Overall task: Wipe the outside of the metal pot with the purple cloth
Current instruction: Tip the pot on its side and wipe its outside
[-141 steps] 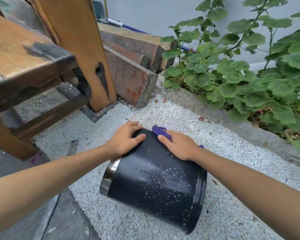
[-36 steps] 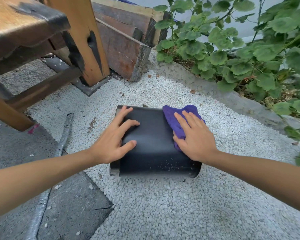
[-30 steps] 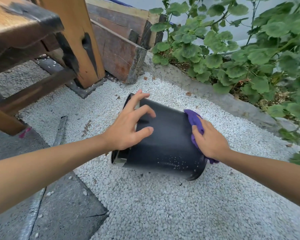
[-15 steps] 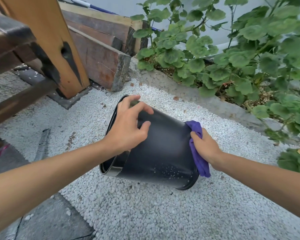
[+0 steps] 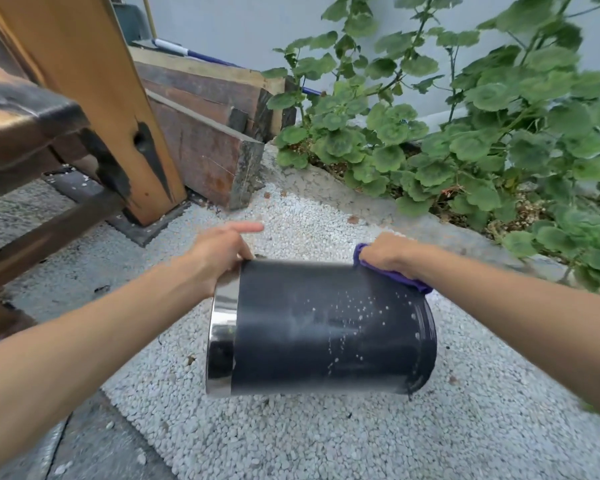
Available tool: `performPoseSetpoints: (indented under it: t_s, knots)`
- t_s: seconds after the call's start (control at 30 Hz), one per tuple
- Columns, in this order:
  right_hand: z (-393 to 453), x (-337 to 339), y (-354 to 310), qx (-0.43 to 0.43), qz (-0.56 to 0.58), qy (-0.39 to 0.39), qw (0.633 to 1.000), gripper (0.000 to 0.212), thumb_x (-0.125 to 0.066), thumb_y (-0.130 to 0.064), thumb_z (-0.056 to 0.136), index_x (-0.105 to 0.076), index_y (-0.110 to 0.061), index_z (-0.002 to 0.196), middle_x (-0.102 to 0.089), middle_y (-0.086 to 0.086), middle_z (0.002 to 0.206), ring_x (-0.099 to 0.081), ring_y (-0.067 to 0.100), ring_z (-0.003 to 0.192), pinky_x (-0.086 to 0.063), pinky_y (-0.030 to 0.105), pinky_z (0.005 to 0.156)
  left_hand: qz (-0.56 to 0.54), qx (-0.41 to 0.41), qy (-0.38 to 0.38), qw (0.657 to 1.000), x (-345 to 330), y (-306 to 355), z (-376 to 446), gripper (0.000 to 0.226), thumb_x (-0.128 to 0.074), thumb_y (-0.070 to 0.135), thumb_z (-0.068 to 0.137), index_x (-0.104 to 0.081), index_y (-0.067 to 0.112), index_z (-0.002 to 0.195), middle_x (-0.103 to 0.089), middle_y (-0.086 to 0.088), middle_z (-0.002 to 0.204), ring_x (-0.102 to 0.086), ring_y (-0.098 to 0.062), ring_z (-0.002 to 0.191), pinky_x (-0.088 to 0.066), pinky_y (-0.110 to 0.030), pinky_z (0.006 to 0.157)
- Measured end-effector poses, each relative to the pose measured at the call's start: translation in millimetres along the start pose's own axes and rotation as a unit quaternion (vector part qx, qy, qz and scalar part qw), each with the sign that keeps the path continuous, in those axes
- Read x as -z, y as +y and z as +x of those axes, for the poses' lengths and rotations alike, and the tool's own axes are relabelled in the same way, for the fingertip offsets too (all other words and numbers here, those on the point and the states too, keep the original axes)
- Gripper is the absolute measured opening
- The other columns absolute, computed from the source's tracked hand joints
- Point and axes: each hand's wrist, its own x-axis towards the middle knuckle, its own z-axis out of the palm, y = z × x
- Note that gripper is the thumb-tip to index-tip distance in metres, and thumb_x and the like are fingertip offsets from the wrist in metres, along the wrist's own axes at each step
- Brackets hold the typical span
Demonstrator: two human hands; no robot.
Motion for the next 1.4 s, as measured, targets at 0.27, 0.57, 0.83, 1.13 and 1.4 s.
performPoseSetpoints:
  t_s: [0.27, 0.57, 0.83, 1.13, 1.4]
  knots:
    - [5, -16, -14, 0.035, -0.064, 0.028, 0.997, 0.025, -0.046, -0.042, 0.072, -0.049, -0.017, 0.074, -0.053, 0.002, 0.073, -0.052, 0.02, 0.063, -0.032, 0.026, 0.051, -0.087, 0.034, 0.082, 0.992, 7, -23, 0, 0.027, -0.057, 0.013, 0.084, -0.076, 0.027, 0.097, -0.061, 0.005, 0.126, -0.052, -0.013, 0.117, -0.045, -0.029, 0.063]
    - [10, -20, -23, 0.075, -0.115, 0.036, 0.99, 0.028, -0.049, -0.039, 0.089, -0.053, -0.013, 0.077, -0.056, 0.002, 0.074, -0.055, 0.021, 0.066, -0.039, 0.029, 0.057, 0.346, -0.419, -0.081, 0.835, 18, -92, -84, 0.046, -0.055, 0.057, 0.083, -0.062, 0.04, 0.125, -0.031, 0.017, 0.158, -0.02, -0.011, 0.15, -0.03, -0.038, 0.113]
    - [-14, -9, -31, 0.154, -0.104, 0.125, 0.975, 0.018, -0.042, -0.028, 0.099, -0.055, -0.016, 0.103, -0.065, 0.017, 0.1, -0.058, 0.036, 0.085, -0.046, 0.039, 0.072, 0.285, -0.345, 0.056, 0.893, -14, -90, -93, 0.052, -0.031, 0.054, 0.093, -0.073, 0.033, 0.116, -0.062, 0.022, 0.13, -0.025, 0.006, 0.143, -0.018, -0.059, 0.119]
    - [-171, -36, -61, 0.455, -0.07, 0.202, 0.865, 0.049, -0.036, -0.042, 0.088, -0.051, -0.03, 0.133, -0.067, -0.003, 0.132, -0.069, 0.029, 0.102, -0.059, 0.043, 0.073, 0.233, -0.338, 0.087, 0.908, -6, -79, -57, 0.027, -0.039, 0.003, 0.093, -0.064, -0.002, 0.082, -0.066, -0.018, 0.082, -0.06, -0.031, 0.08, -0.039, -0.036, 0.072]
    - [-166, -120, -67, 0.442, -0.079, 0.184, 0.874, 0.093, -0.048, -0.058, 0.088, -0.022, 0.001, 0.154, -0.012, 0.022, 0.167, 0.001, 0.029, 0.157, -0.009, 0.056, 0.123, 0.159, -0.305, 0.059, 0.937, -4, -73, -49, 0.048, -0.025, 0.033, 0.103, -0.057, 0.013, 0.132, -0.06, 0.0, 0.132, -0.05, -0.012, 0.126, -0.03, -0.032, 0.113]
